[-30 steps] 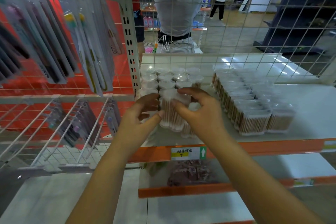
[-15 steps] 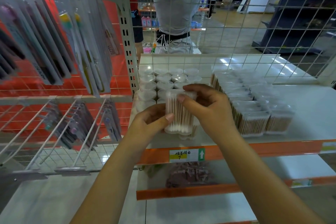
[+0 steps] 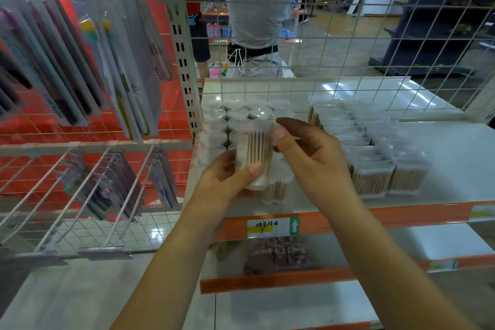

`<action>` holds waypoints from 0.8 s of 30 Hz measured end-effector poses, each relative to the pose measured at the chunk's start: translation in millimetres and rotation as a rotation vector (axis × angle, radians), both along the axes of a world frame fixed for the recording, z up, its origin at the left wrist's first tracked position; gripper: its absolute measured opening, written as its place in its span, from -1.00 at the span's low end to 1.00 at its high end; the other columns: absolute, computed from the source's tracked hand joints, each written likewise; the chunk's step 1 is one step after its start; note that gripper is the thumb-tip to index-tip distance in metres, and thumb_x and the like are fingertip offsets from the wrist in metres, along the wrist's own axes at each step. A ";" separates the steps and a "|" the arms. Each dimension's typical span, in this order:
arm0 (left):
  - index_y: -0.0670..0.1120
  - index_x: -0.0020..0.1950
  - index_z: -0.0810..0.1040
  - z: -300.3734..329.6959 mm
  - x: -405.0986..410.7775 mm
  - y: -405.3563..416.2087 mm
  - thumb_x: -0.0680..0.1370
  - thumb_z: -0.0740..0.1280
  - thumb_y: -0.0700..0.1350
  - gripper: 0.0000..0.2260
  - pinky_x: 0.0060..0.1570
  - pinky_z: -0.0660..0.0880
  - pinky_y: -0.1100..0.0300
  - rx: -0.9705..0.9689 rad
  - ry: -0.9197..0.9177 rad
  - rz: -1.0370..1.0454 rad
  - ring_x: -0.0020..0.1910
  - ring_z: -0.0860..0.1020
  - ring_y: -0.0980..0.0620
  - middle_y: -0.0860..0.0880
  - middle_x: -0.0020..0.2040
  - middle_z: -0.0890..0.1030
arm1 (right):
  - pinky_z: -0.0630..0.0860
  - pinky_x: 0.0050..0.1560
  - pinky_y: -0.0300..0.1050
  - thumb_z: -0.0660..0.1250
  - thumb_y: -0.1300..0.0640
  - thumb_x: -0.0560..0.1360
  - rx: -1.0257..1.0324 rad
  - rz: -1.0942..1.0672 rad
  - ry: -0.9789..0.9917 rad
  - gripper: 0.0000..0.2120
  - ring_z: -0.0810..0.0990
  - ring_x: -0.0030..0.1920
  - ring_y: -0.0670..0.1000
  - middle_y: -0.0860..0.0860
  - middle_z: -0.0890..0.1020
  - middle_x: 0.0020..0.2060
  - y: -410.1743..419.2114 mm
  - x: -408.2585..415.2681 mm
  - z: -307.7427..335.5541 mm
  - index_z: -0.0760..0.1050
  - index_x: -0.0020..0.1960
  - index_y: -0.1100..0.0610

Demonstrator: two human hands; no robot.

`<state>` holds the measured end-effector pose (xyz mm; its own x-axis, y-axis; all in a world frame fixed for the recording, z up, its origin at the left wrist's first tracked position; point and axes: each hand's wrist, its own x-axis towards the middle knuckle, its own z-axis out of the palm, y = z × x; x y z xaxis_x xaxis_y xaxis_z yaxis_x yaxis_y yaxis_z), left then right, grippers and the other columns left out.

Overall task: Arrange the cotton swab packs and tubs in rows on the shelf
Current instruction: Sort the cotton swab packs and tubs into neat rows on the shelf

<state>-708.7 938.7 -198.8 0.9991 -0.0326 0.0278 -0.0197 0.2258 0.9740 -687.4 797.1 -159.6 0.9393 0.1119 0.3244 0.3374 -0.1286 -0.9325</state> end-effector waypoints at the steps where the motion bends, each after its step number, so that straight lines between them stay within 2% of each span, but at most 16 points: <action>1: 0.00 0.13 0.50 1.7 -1.4 -4.2 0.33 0.49 -0.03 -0.59 -0.18 0.52 0.29 0.089 -0.029 0.074 -0.05 0.61 0.11 0.06 -0.07 0.66 | 0.52 -0.14 -0.40 0.27 -0.19 0.32 -0.042 -0.023 0.006 -0.50 0.60 -0.08 -0.18 -0.17 0.60 -0.01 0.9 -2.7 1.0 0.51 0.18 0.03; 3: -0.04 0.17 0.47 4.6 -4.8 -12.4 0.38 0.43 -0.12 -0.62 -0.25 0.48 0.42 0.193 -0.115 0.155 -0.12 0.60 0.26 0.08 -0.09 0.62 | 0.52 -0.13 -0.42 0.31 -0.22 0.23 -0.094 -0.047 0.033 -0.38 0.58 -0.04 -0.17 -0.19 0.56 0.03 3.0 -5.8 1.4 0.45 0.24 -0.02; 6: 0.04 0.13 0.42 2.8 -9.1 -18.5 0.40 0.43 -0.21 -0.62 -0.28 0.45 0.49 0.277 -0.189 0.186 -0.16 0.57 0.36 0.14 -0.10 0.58 | 0.55 -0.17 -0.37 0.44 -0.03 0.35 -0.135 -0.082 0.039 -0.47 0.59 -0.17 -0.22 -0.17 0.55 0.00 3.3 -4.1 -0.6 0.42 0.29 0.02; 7: 0.10 0.10 0.41 1.3 -9.4 -18.2 0.38 0.44 -0.19 -0.62 -0.26 0.45 0.48 0.289 -0.197 0.172 -0.15 0.56 0.35 0.14 -0.08 0.57 | 0.54 -0.20 -0.39 0.43 0.04 0.38 -0.132 -0.086 0.042 -0.52 0.58 -0.22 -0.25 -0.19 0.54 -0.04 1.5 -2.0 -0.9 0.44 0.28 0.02; 9: 0.16 0.09 0.41 -0.4 -9.7 -16.3 0.37 0.44 -0.17 -0.60 -0.23 0.48 0.44 0.274 -0.197 0.126 -0.12 0.58 0.29 0.11 -0.03 0.58 | 0.57 -0.17 -0.31 0.40 0.12 0.42 -0.088 -0.070 0.081 -0.61 0.60 -0.17 -0.19 -0.12 0.57 -0.02 -4.2 3.3 -1.5 0.47 0.24 0.05; 11: 0.14 0.15 0.41 -0.3 -10.6 -13.5 0.37 0.42 -0.21 -0.56 -0.21 0.50 0.41 0.192 -0.173 0.075 -0.08 0.60 0.22 0.06 0.00 0.59 | 0.61 -0.15 -0.21 0.37 0.21 0.44 0.020 -0.033 0.144 -0.68 0.62 -0.08 -0.02 0.00 0.60 0.01 -11.6 9.7 -2.4 0.50 0.19 0.11; 13: 0.09 0.24 0.40 2.3 -11.8 -12.1 0.36 0.41 -0.20 -0.51 -0.21 0.51 0.37 0.123 -0.147 0.024 -0.06 0.62 0.17 0.00 0.03 0.60 | 0.62 -0.16 -0.14 0.36 0.26 0.42 0.151 0.045 0.194 -0.74 0.63 -0.09 0.04 0.07 0.62 -0.01 -17.3 14.6 -5.4 0.53 0.10 0.14; 16: 0.09 0.24 0.39 5.7 -13.3 -10.9 0.28 0.39 -0.13 -0.45 -0.25 0.53 0.29 0.003 -0.107 -0.026 -0.08 0.64 0.09 -0.03 0.00 0.64 | 0.61 -0.19 -0.10 0.34 0.18 0.31 0.303 0.163 0.255 -0.73 0.65 -0.14 0.04 0.04 0.66 -0.14 -21.4 16.8 -12.1 0.54 0.02 0.14; 18: 0.09 0.23 0.38 5.8 -13.6 -11.7 0.26 0.39 -0.15 -0.45 -0.25 0.54 0.28 -0.006 -0.105 -0.034 -0.09 0.64 0.09 0.00 -0.02 0.64 | 0.60 -0.22 -0.11 0.35 0.18 0.33 0.333 0.214 0.293 -0.72 0.65 -0.13 0.04 0.01 0.68 -0.16 -23.1 16.3 -16.5 0.54 0.04 0.15; 21: 0.10 0.24 0.36 2.4 -13.7 -15.3 0.28 0.51 -0.19 -0.39 -0.22 0.54 0.31 0.079 -0.149 0.007 -0.07 0.63 0.14 0.03 0.02 0.60 | 0.59 -0.15 -0.09 0.40 0.16 0.38 0.255 0.219 0.278 -0.69 0.65 -0.07 0.05 0.03 0.68 -0.09 -25.8 16.2 -19.5 0.54 0.12 0.15; 24: 0.24 0.22 0.33 0.1 -15.8 -18.7 0.31 0.53 -0.14 -0.39 -0.17 0.53 0.33 0.211 -0.228 0.069 -0.02 0.60 0.19 0.06 0.07 0.55 | 0.58 0.01 -0.08 0.34 -0.01 0.33 0.073 0.146 0.208 -0.52 0.62 0.02 0.01 0.02 0.65 0.01 -27.7 14.9 -13.6 0.51 0.22 0.12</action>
